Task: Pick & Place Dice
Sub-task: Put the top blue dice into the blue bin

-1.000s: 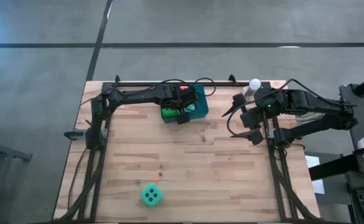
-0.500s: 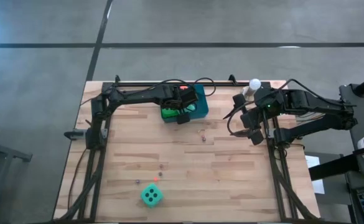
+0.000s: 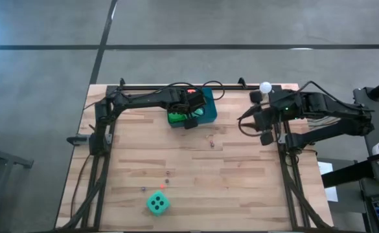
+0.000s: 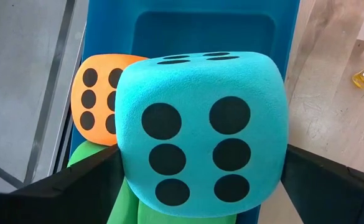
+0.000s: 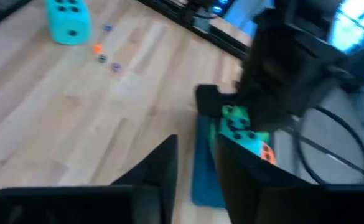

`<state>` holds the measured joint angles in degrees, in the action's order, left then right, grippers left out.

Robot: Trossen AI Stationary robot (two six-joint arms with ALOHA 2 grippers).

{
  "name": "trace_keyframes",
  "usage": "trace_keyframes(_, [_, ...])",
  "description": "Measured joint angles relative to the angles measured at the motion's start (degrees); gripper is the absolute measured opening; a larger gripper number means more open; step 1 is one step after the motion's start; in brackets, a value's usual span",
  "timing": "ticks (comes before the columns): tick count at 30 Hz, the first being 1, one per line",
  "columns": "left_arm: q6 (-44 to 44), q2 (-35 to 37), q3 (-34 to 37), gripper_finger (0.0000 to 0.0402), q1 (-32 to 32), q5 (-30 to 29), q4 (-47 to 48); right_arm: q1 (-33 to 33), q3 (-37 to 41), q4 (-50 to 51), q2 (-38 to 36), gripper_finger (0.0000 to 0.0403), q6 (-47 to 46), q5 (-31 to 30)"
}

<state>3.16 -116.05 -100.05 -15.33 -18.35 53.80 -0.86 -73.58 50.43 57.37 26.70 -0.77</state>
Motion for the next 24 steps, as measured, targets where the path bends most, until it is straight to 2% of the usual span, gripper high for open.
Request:
trace_keyframes(5, [0.00,0.02,0.00,0.0398,0.00,0.00,-0.11,-1.74,1.74,-0.40,-1.01,0.0054,-3.54,-1.20])
trace_keyframes(8, [-0.01,0.02,0.00,0.0395,0.00,0.00,-0.21,-2.84,5.42,-2.64,-0.99,0.0039,-4.82,-1.20])
trace_keyframes(15, [0.00,0.02,0.00,0.0399,0.00,0.00,-0.24,-7.56,17.21,-17.11,-3.22,0.0015,-6.41,-0.15])
trace_keyframes(18, [-0.01,0.02,0.00,0.0398,-0.01,0.00,-0.27,-10.84,22.24,-24.57,-4.08,0.0009,-8.27,2.76])
trace_keyframes(24, [-0.02,0.02,0.00,0.0396,0.00,0.00,-0.28,-15.31,31.27,-41.18,-1.81,0.0008,-10.80,5.56])
